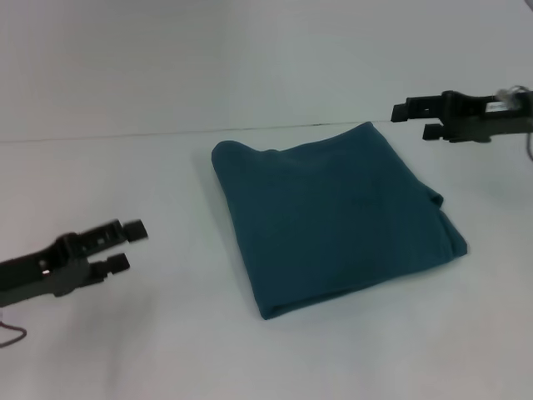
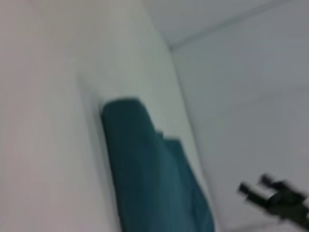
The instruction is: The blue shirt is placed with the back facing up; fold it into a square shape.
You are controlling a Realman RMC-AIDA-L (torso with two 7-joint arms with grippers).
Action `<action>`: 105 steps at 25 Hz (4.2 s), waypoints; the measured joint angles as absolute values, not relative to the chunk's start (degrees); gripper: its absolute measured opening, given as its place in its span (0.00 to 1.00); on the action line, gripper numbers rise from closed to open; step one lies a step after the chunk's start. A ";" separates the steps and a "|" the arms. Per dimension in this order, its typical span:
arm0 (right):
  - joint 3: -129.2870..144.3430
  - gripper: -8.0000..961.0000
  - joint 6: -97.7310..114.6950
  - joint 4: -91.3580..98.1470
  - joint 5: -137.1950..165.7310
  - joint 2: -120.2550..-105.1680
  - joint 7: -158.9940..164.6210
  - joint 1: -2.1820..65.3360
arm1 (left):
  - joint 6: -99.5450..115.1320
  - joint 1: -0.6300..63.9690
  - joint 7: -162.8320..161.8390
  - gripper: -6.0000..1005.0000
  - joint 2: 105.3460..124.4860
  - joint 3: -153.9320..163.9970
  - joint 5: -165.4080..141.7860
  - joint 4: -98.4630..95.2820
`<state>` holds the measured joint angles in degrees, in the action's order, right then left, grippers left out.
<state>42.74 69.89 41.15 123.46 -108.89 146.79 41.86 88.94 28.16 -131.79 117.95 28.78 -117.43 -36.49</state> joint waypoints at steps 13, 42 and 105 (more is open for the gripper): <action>31.88 0.92 82.49 41.28 122.38 -102.76 148.09 37.82 | 80.76 32.96 -140.28 0.94 119.14 37.60 -121.91 -37.52; 29.23 0.97 77.60 37.46 146.56 -98.82 154.93 41.70 | 61.56 43.60 -139.80 0.95 123.88 47.62 -121.71 -28.15; 29.25 0.97 76.54 32.99 146.06 -98.56 153.98 42.88 | 60.41 43.48 -142.52 0.06 123.87 54.05 -121.13 -31.31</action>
